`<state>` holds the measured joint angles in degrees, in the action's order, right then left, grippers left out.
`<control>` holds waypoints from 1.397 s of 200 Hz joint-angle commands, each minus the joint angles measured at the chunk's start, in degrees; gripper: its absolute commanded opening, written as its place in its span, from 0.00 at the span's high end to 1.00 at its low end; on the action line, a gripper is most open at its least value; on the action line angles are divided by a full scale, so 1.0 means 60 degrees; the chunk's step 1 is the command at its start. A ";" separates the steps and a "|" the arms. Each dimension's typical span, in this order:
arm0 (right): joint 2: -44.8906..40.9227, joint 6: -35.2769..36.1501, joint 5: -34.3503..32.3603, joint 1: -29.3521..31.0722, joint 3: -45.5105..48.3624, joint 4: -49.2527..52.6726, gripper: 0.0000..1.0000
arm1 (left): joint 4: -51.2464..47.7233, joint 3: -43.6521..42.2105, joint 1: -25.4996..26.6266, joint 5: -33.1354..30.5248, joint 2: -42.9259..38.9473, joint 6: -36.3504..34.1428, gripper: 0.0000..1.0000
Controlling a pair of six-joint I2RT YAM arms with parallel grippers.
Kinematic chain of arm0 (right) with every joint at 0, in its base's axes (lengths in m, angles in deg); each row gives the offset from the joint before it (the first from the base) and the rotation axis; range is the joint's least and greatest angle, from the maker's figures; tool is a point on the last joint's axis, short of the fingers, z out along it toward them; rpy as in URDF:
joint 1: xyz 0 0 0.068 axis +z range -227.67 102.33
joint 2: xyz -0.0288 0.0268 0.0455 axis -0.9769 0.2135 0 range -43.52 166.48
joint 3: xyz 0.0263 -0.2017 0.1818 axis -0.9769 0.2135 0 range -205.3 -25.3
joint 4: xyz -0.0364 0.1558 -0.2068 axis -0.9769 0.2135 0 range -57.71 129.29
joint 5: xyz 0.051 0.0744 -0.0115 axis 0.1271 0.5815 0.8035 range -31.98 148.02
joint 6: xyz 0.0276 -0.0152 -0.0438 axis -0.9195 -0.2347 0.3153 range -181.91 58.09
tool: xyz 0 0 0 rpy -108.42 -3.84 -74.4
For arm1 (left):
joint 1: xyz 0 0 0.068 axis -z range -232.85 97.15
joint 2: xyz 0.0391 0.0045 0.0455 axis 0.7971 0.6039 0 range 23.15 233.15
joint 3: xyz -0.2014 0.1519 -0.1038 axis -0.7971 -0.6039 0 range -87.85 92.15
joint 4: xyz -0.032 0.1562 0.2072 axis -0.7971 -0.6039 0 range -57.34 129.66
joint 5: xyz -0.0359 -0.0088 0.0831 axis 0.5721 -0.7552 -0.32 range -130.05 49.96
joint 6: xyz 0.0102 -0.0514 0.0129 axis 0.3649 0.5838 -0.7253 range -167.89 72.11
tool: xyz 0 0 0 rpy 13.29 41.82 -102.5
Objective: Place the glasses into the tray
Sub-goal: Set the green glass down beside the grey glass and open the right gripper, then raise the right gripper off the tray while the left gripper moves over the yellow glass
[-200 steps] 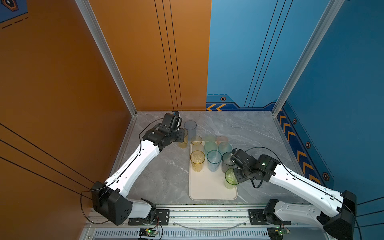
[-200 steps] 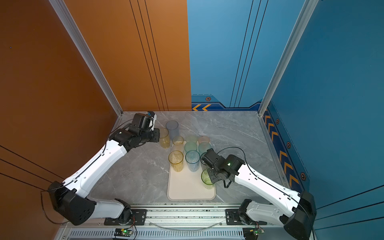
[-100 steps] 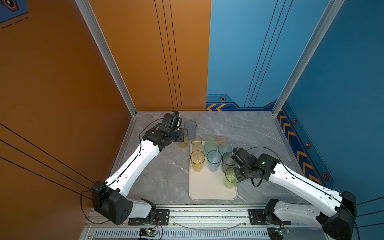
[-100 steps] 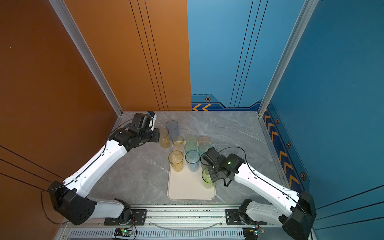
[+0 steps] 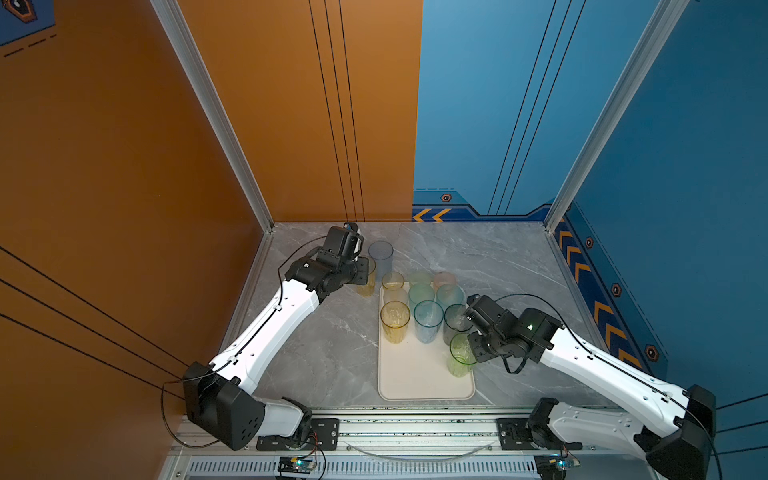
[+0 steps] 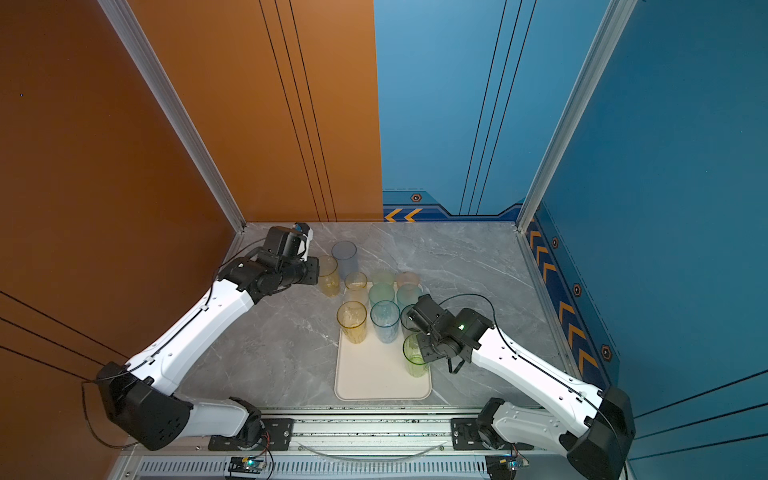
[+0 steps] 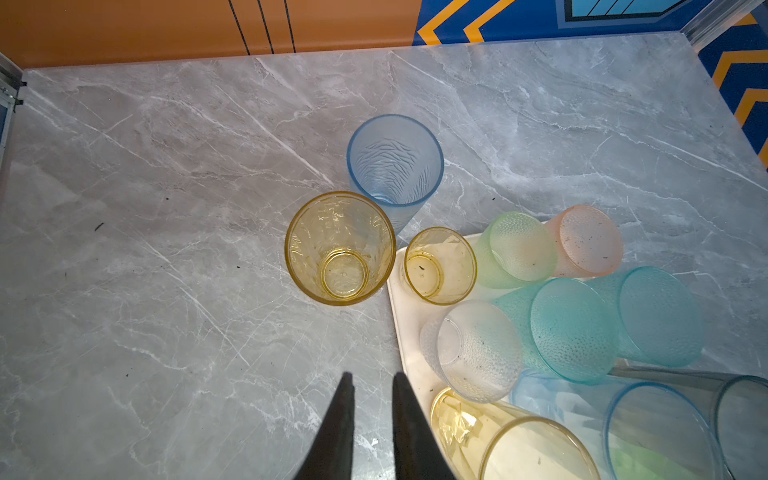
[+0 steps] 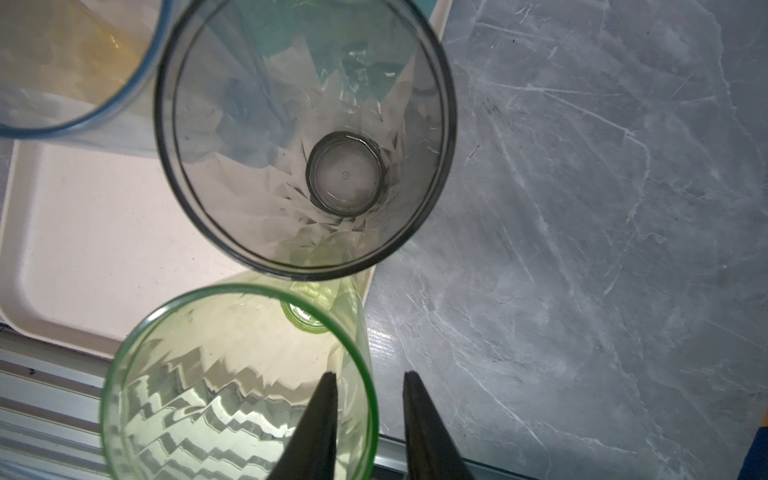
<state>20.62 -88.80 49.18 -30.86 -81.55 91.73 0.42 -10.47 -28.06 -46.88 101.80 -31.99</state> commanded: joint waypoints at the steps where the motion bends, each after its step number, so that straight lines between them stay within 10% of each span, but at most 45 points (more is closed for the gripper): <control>1: -0.0182 -0.0044 0.0130 -0.0067 0.0073 0.0047 0.72 | -0.0297 -0.0093 -0.0061 0.0062 0.0066 -0.0159 0.81; 159: -0.0841 0.0051 0.0258 -0.0589 -0.0528 0.0128 0.63 | -0.0401 -0.0759 -0.0725 0.0165 0.0085 -0.0146 0.81; 279: -0.0853 0.0347 0.0323 -0.2901 -0.2022 -0.0566 0.60 | -0.0539 -0.0578 -0.1633 0.0692 0.0525 -0.0262 0.81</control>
<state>13.84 -88.34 50.68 -46.62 -91.51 90.15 -0.94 -15.10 -36.21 -45.52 102.89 -32.67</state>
